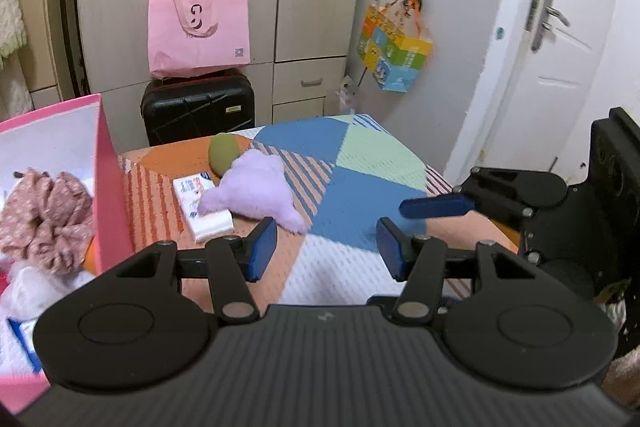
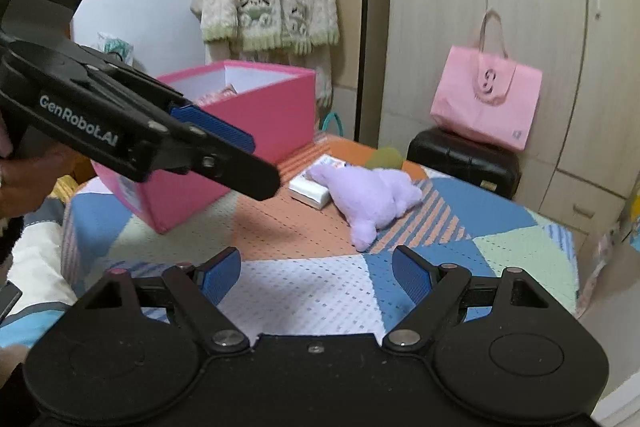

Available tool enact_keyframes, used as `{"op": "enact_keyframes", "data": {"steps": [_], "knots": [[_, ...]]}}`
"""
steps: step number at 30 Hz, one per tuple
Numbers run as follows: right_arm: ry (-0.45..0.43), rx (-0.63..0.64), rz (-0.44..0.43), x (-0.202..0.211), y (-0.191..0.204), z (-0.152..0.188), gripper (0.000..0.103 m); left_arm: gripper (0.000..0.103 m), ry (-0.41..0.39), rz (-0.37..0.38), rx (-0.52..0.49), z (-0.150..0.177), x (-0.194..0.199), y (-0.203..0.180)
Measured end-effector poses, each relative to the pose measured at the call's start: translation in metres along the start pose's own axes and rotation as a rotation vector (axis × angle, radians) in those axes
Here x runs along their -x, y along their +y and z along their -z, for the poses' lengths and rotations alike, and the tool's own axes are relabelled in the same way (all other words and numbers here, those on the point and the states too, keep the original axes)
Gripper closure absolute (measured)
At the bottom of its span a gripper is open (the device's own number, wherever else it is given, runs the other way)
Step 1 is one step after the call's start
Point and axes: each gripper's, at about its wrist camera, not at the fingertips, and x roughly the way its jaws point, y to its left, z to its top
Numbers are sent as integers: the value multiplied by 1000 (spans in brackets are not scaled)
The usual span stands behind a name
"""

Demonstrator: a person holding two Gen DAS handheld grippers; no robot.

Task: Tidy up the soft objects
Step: 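Lower the left tool onto the lavender plush and close on it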

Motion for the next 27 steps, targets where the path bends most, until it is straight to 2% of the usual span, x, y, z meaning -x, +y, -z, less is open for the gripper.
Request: {"op": "enact_keyframes", "data": {"steps": [6,11,18,24,27], "knots": [[57,-2,-63,-44,-24,-13,17,49,0,-50,86,-11,-46,15],[99,-24,-98,-81,-51,-28,17,49,-16,-127,112,-18,-77,30],[124,-103,-131,-116,-66,-35,17,49,24,-248,248,-31,-113,62],[132,-120,-136,-130,-67,-30,17,48,44,-264,226,-25,-129,62],[117,-152,-128,-133,-69,-28,17,43,59,-262,188,-23,-133,56]]}}
